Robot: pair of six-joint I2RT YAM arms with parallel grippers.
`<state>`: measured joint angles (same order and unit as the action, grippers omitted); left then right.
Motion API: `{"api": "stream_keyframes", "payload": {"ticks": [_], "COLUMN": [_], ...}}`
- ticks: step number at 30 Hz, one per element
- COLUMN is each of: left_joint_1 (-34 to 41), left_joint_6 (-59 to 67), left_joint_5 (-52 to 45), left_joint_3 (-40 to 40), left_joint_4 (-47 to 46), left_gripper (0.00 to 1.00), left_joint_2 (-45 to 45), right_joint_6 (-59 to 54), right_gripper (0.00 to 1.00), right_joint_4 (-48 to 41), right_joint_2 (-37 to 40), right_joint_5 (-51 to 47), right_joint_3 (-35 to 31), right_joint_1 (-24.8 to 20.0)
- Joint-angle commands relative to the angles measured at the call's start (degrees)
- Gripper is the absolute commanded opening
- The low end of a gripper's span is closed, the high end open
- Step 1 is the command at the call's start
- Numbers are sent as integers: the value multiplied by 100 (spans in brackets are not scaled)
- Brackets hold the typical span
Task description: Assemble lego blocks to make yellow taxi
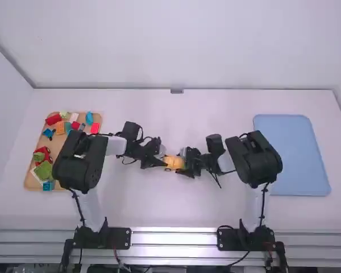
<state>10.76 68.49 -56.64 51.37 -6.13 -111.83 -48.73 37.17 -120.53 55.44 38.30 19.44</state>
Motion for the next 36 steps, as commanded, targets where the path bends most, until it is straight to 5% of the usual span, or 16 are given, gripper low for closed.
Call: {"api": "stream_keyframes", "payload": {"ticks": [1,6,17,19,20,21,25,36], "left_joint_1": [87,87,85,81,83,85,85,87], "left_joint_6": [-144,-164,-868,-940,-1034,-1141,-1270,-323], "left_joint_5": [31,87,229,227,210,212,210,208], "left_joint_3": [-55,-79,-750,-807,-826,-828,-802,-424], "left_joint_4": [-28,-76,1539,1687,1766,1827,1862,461], "left_gripper": [2,2,2,13,30,35,34,6], "left_joint_2": [116,116,116,116,116,116,118,118], "right_joint_6": [-52,-61,74,66,68,68,68,24], "right_gripper": [52,34,29,29,29,29,29,27], "right_joint_4": [-2,-17,-11,-11,-11,-15,-7,-177], "right_joint_2": [-57,-57,-57,-57,-57,-57,-57,-57], "right_joint_5": [-186,-149,-149,-149,-151,-146,-146,-129], "right_joint_3": [74,66,72,68,70,76,68,208], "right_joint_1": [44,33,44,44,46,44,42,44]}}
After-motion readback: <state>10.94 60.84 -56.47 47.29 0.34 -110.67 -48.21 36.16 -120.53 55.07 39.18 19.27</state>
